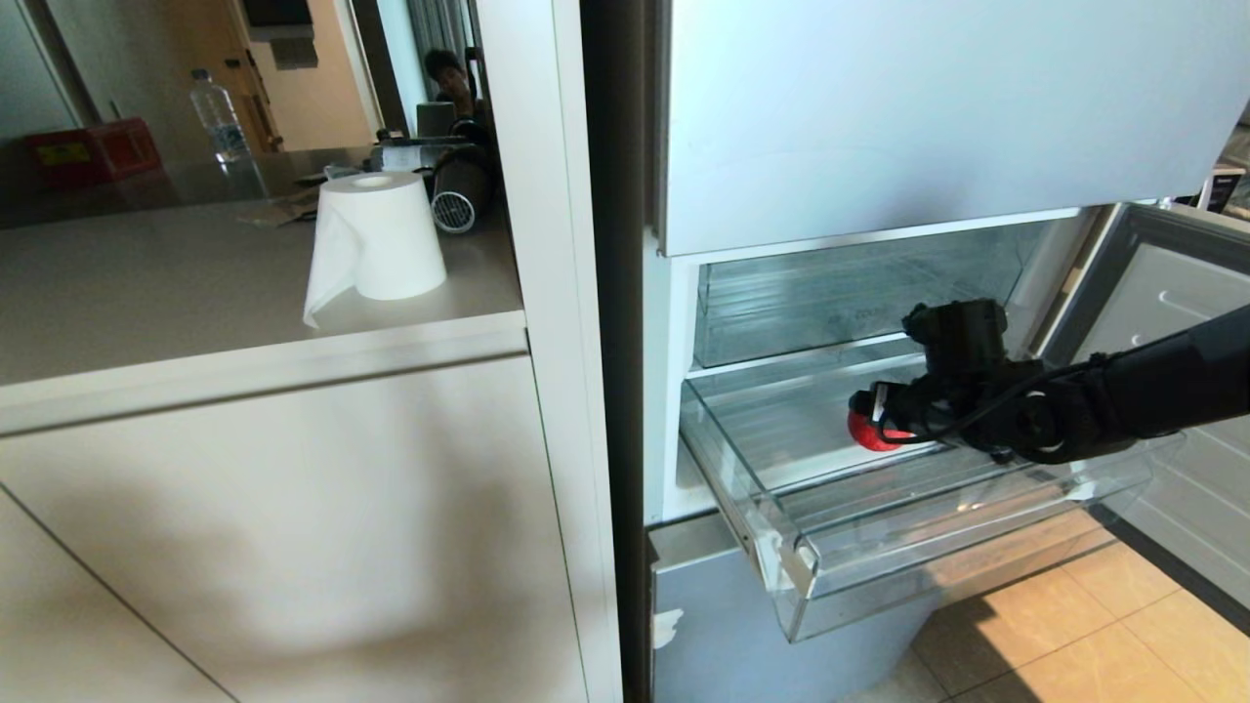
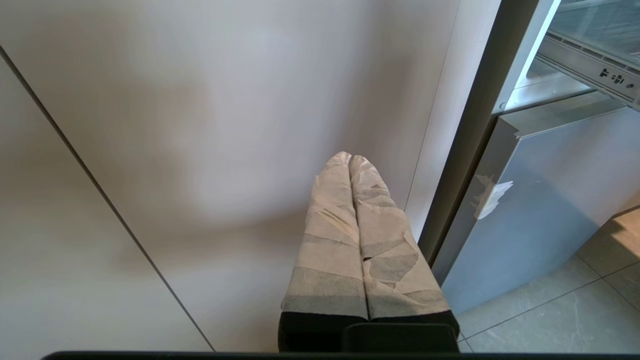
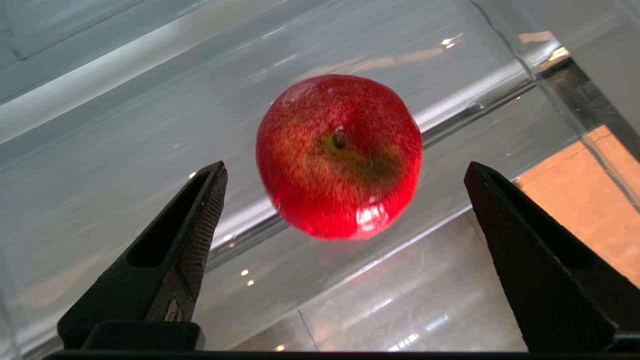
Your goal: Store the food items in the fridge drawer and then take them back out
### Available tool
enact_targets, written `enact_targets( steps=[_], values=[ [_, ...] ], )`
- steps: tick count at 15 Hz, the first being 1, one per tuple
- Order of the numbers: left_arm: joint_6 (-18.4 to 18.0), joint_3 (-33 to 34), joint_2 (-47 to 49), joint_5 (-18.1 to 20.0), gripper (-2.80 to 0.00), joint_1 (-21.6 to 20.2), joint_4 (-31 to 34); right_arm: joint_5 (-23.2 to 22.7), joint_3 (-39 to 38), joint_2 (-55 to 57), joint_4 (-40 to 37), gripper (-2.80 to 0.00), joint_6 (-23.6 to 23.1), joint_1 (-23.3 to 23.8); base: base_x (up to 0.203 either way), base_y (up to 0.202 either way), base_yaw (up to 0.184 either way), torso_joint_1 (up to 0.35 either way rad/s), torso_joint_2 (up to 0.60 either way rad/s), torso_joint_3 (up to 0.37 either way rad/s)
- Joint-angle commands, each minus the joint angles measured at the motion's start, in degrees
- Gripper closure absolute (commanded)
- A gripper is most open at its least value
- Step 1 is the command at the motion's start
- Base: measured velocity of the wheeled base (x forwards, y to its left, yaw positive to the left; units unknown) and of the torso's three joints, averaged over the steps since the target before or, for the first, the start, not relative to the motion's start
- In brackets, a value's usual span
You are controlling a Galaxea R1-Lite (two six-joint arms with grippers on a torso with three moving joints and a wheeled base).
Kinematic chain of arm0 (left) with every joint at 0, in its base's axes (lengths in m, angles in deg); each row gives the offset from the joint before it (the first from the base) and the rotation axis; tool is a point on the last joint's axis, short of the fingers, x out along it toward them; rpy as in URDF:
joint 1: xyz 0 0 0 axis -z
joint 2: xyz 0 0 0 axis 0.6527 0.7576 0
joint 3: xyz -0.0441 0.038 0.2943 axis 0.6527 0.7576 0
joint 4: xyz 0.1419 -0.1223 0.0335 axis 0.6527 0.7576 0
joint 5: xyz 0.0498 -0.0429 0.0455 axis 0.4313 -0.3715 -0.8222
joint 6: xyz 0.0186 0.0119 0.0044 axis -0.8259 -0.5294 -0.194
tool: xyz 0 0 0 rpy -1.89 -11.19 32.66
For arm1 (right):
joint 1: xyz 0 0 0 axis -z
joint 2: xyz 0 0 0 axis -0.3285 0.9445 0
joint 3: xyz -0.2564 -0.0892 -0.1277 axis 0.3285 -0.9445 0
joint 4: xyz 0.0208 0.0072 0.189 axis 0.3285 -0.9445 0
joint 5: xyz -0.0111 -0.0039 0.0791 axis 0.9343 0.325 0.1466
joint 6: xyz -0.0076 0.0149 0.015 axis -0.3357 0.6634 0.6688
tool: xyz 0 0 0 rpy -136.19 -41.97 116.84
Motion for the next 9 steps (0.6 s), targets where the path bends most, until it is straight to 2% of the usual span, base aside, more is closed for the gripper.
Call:
enact_targets(
  steps=[1, 9],
  values=[
    [0.0, 0.0, 0.1, 0.0, 0.0, 0.0, 0.0, 0.1, 1.3, 2.4, 0.1, -2.8, 0.3, 0.1, 0.0, 0.0, 0.0, 0.0, 0.0, 0.0],
    [0.0, 0.0, 0.1, 0.0, 0.0, 0.0, 0.0, 0.0, 5.2, 6.2, 0.1, -2.8, 0.7, 2.3, 0.0, 0.0, 0.0, 0.0, 0.0, 0.0]
  ],
)
